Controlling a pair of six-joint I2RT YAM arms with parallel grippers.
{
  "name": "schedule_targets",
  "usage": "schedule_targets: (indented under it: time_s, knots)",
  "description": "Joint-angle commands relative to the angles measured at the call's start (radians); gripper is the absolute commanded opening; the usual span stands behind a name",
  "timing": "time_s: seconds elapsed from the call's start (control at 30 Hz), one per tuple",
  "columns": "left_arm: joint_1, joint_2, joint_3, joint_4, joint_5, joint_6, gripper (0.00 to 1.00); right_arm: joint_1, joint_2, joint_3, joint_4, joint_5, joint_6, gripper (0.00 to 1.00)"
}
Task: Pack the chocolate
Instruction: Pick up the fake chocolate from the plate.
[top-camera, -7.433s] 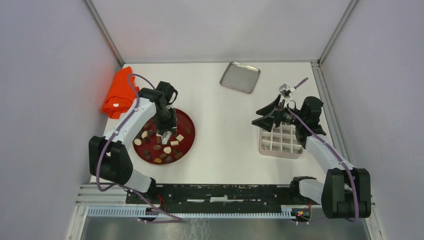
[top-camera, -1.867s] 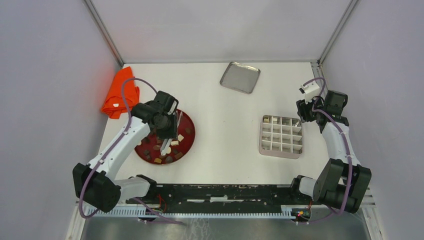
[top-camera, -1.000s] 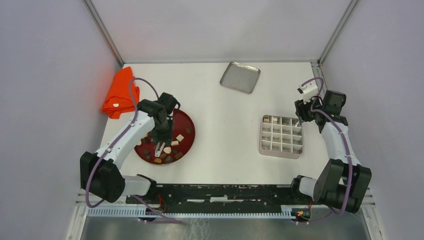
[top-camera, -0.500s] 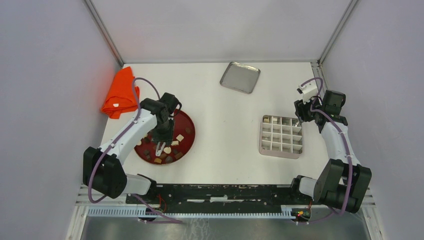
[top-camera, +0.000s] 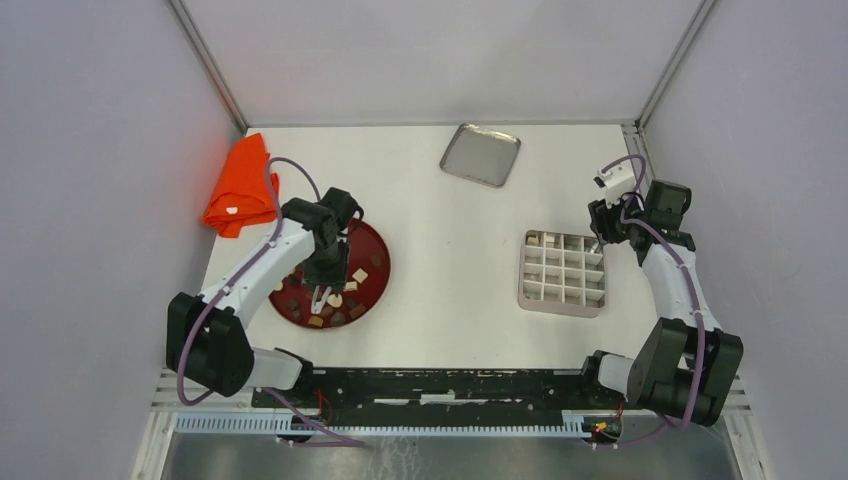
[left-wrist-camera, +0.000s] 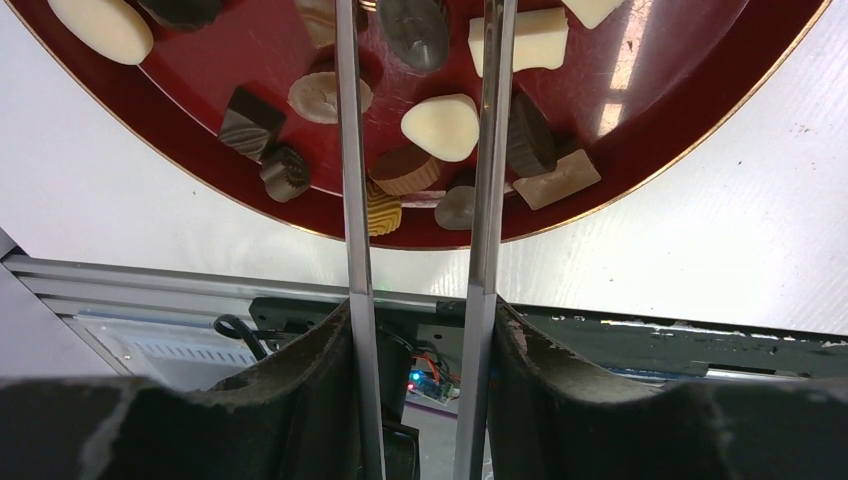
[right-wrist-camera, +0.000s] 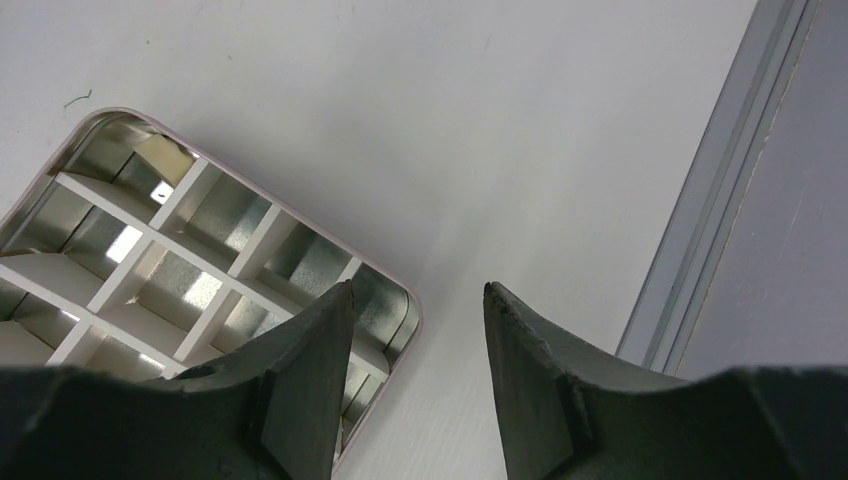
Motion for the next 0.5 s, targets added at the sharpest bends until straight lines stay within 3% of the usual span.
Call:
schedule_targets:
  time_s: [0.0, 0.33, 0.47]
  knots:
    - [0.005, 0.009, -0.002, 0.009, -0.014, 0.004, 0.48, 0.004, -0.002, 0.004, 0.012, -0.014, -0.013, 0.57]
    - [0.005, 0.035, -0.002, 0.014, -0.005, 0.007, 0.46, 0.004, -0.002, 0.004, 0.010, -0.015, -0.016, 0.57]
    - [0.006, 0.032, -0.002, 0.012, -0.005, 0.006, 0.41, 0.004, -0.001, 0.004, 0.010, -0.015, -0.017, 0.57]
